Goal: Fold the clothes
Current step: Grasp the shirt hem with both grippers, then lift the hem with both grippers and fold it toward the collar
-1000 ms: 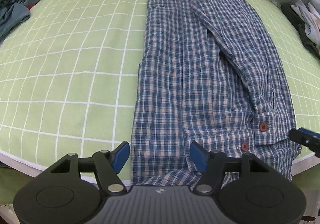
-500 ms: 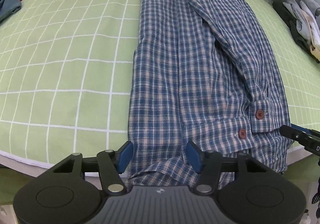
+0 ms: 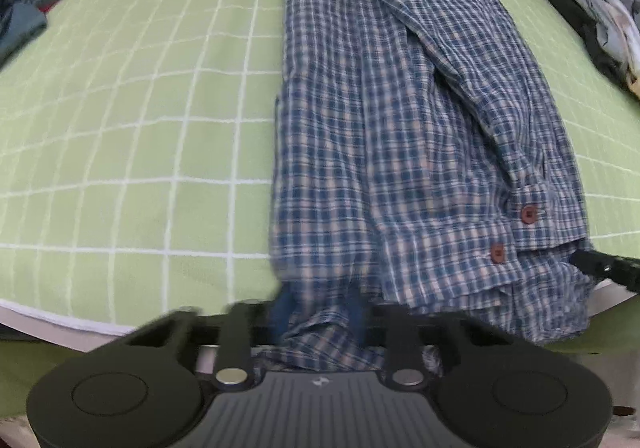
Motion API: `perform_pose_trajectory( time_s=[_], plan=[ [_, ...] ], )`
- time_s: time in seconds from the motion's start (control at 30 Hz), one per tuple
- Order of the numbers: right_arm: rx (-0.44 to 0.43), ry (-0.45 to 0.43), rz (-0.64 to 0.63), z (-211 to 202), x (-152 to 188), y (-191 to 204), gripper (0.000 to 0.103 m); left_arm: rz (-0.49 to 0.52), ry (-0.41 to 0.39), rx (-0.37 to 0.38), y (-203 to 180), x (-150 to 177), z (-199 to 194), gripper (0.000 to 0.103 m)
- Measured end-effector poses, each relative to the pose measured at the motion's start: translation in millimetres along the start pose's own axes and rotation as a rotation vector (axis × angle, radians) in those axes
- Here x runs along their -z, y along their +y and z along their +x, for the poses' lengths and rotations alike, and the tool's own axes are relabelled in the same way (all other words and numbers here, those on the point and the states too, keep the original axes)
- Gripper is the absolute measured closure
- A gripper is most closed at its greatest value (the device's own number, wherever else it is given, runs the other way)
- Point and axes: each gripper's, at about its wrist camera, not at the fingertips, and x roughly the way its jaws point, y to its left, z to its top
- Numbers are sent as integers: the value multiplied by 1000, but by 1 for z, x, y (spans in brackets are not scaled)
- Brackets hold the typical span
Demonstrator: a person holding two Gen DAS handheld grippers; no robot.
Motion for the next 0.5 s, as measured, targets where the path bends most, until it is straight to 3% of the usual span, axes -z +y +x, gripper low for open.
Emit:
perform_pose_trajectory(
  time_s=[0.07,0.23,0.5],
  plan=[
    [-30,-9,25,-1,-1,-1,98,-56,10,59,8,-1,1,100],
    [-129,-50,109,-11,-8,-4,98,-119,-11,127,14,-6,-14,101],
    [-290,-186,215,-35,-43,-6,100,-211,-153,281,11,-36,-69,101]
  ],
)
